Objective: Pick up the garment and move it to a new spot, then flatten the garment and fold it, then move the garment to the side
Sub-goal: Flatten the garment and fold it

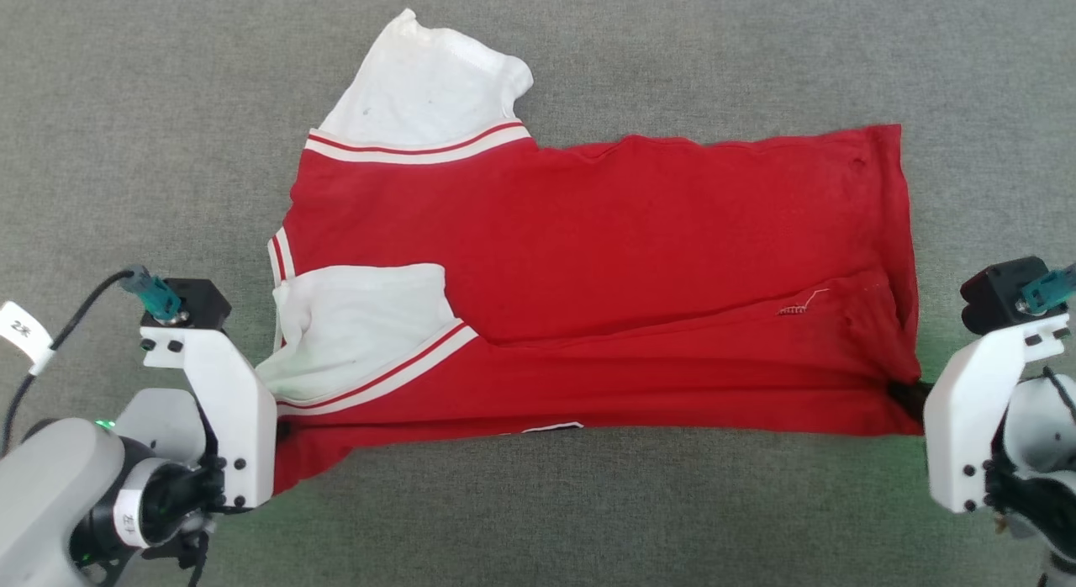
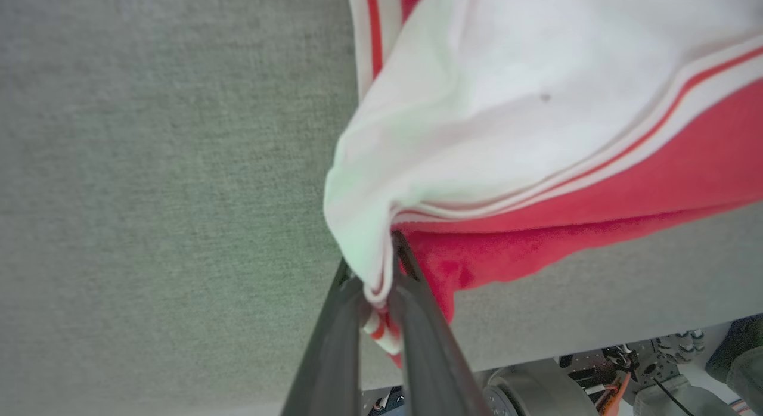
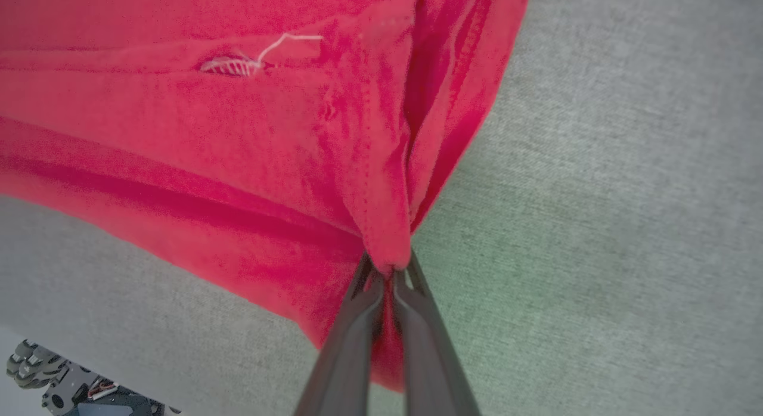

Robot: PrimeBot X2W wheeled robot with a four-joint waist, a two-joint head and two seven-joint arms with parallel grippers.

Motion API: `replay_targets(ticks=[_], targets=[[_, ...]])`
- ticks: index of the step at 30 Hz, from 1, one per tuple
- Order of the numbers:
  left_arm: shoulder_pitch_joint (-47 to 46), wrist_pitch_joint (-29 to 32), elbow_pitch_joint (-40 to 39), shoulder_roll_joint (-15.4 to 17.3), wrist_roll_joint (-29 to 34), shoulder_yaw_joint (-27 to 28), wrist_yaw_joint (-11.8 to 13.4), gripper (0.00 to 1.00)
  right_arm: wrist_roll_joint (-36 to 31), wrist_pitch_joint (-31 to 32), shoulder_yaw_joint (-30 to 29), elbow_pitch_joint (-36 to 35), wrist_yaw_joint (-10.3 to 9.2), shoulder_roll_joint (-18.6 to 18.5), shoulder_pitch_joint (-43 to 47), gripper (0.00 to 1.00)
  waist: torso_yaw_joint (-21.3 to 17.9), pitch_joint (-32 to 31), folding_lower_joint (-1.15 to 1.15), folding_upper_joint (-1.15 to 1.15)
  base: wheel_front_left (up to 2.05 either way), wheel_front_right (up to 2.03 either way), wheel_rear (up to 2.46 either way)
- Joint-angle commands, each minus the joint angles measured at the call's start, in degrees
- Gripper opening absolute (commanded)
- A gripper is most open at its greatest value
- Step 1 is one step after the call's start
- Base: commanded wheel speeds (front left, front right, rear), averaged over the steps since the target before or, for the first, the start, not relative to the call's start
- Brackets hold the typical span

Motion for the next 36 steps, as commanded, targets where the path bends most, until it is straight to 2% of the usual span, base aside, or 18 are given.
replay_targets(ticks=[1, 2, 3, 4, 5, 6, 7, 14, 20, 21, 24, 25, 26, 33, 36], targets=[[1.00, -0.67, 0.83, -0.74, -0.51, 0.12, -0.48, 0.00, -0.62, -0.95, -0.24, 0.41, -0.04, 0.78, 0.72, 0.00, 0.07, 0.28, 0.00, 0.00, 0.00, 0.00, 0.00], [1.07, -1.20, 1.52, -1.05, -0.50, 0.08, -0.81, 0.16, -1.02, -1.51, 0.33, 1.02, -0.03, 0.84, 0.87, 0.00, 0.05, 0.43, 0.00, 0.00, 0.00, 0.00, 0.00], [1.03, -1.55, 2.54, -1.33, -0.41, 0.02, -1.12, 0.41, -1.34, -2.61, 0.61, 1.58, -0.03, 1.24, 0.48, 0.11, -0.06, 0.58, 0.00, 0.00, 0.00, 0.00, 0.00], [0.97, -1.86, 3.39, -1.71, -0.38, -0.07, -1.51, 0.76, -1.64, -3.59, 0.63, 2.41, -0.03, 1.79, -0.03, 0.45, -0.20, 0.68, 0.00, 0.00, 0.00, 0.00, 0.00], [0.71, -2.08, 4.33, -2.16, -0.39, -0.11, -1.83, 1.00, -2.01, -4.38, 0.99, 3.16, -0.03, 1.99, -0.29, 0.67, -0.33, 0.75, 0.00, 0.00, 0.00, 0.00, 0.00], [0.35, -2.33, 5.13, -2.58, -0.51, -0.05, -2.24, 1.00, -2.14, -5.15, 1.61, 3.80, -0.03, 2.18, -0.59, 0.99, -0.47, 0.78, 0.00, 0.00, 0.00, 0.00, 0.00], [-0.02, -2.44, 5.88, -2.74, -0.57, 0.13, -2.51, 1.00, -2.14, -6.10, 1.72, 4.30, -0.03, 2.59, -1.09, 1.00, -0.64, 0.79, 0.00, 0.00, 0.00, 0.00, 0.00], [-3.88, -1.93, 4.49, 0.49, 1.40, 1.81, -3.13, 1.00, -1.80, -12.36, 1.48, 4.15, -0.03, 2.66, -2.83, 1.00, -2.09, -0.05, 0.00, 0.00, 0.00, 0.00, 0.00], [-8.07, -0.49, 1.54, 4.07, 3.41, 3.49, -3.06, 1.00, -3.79, -21.13, -0.73, 1.35, -0.02, 5.93, -3.86, 1.00, -4.83, -0.49, 0.00, 0.00, 0.00, 0.00, 0.00], [-9.73, -0.35, 1.08, 4.79, 4.09, 3.74, -3.98, 1.00, -4.75, -25.23, -1.09, 0.50, -0.02, 7.29, -4.18, 1.00, -6.09, -0.46, 0.00, 0.00, 0.00, 0.00, 0.00], [-12.58, -1.39, 2.00, 5.01, 5.85, 4.06, -6.54, 1.00, -6.63, -32.76, -0.39, -0.40, -0.02, 8.35, -5.35, 1.00, -8.31, -0.26, 0.00, 0.00, 0.00, 0.00, 0.00], [-12.58, -1.39, 2.00, 5.01, 5.85, 4.06, -6.54, 1.00, -6.63, -32.76, -0.39, -0.40, -0.02, 8.35, -5.35, 1.00, -8.31, -0.26, 0.00, 0.00, 0.00, 0.00, 0.00], [-13.55, -2.04, 2.89, 4.84, 6.66, 4.06, -7.69, 1.00, -7.29, -35.34, -0.18, -0.33, -0.03, 8.69, -5.49, 1.00, -9.06, -0.15, 0.00, 0.00, 0.00, 0.00, 0.00], [-19.86, -5.51, 12.77, 2.03, 9.19, 3.94, -14.06, 1.00, -11.06, -51.38, 2.38, 1.55, -0.02, 10.41, -7.08, 1.00, -14.56, 0.86, 0.00, 0.00, 0.00, 0.00, 0.00], [-23.00, -6.79, 18.48, 0.31, 10.53, 3.57, -16.94, 1.00, -11.61, -55.52, 3.11, 3.25, -0.02, 11.44, -7.07, 1.00, -16.66, 1.53, 0.00, 0.00, 0.00, 0.00, 0.00]])
